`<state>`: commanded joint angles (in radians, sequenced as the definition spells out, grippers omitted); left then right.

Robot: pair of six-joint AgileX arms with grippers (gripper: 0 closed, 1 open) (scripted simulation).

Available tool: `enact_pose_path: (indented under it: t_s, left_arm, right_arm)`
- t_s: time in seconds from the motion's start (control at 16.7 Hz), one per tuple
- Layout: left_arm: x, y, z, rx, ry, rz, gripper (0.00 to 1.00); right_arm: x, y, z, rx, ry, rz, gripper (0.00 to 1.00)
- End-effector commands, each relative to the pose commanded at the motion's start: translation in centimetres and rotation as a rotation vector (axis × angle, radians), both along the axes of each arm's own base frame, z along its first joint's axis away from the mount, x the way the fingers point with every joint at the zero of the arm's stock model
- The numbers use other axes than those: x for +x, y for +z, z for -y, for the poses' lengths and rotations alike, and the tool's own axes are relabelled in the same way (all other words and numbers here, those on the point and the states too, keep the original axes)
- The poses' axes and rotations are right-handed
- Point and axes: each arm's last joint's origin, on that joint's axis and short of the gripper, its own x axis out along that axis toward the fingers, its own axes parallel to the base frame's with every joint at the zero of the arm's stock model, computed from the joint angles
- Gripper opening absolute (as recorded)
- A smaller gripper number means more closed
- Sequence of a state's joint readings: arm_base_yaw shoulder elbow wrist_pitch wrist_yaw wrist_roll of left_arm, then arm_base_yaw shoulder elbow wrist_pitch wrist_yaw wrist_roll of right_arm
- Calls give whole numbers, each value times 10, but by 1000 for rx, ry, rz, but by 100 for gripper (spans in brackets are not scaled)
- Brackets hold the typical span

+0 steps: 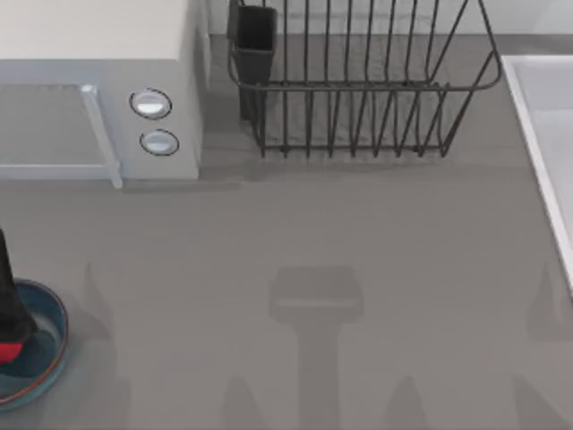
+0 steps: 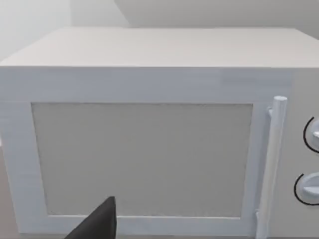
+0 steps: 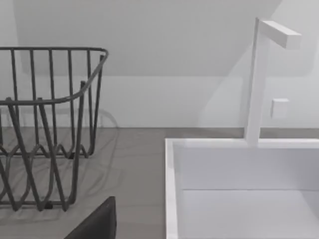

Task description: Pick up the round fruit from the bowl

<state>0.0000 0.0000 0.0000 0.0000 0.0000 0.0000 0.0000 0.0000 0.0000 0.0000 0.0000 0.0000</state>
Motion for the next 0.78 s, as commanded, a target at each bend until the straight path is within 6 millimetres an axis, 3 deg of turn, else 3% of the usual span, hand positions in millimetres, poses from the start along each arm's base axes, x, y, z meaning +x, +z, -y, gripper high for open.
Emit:
enact_pose_path:
  t_s: [0.36, 0.6, 0.78]
  left_arm:
    - [2, 13, -1, 8, 6, -117, 100]
    - [16, 34, -3, 21, 14, -403, 100]
    - [38, 48, -5, 29, 17, -685, 100]
  right_arm:
    - [0, 0, 0, 0, 0, 0, 100]
    - [0, 0, 0, 0, 0, 0, 100]
    - [0, 0, 0, 0, 0, 0, 100]
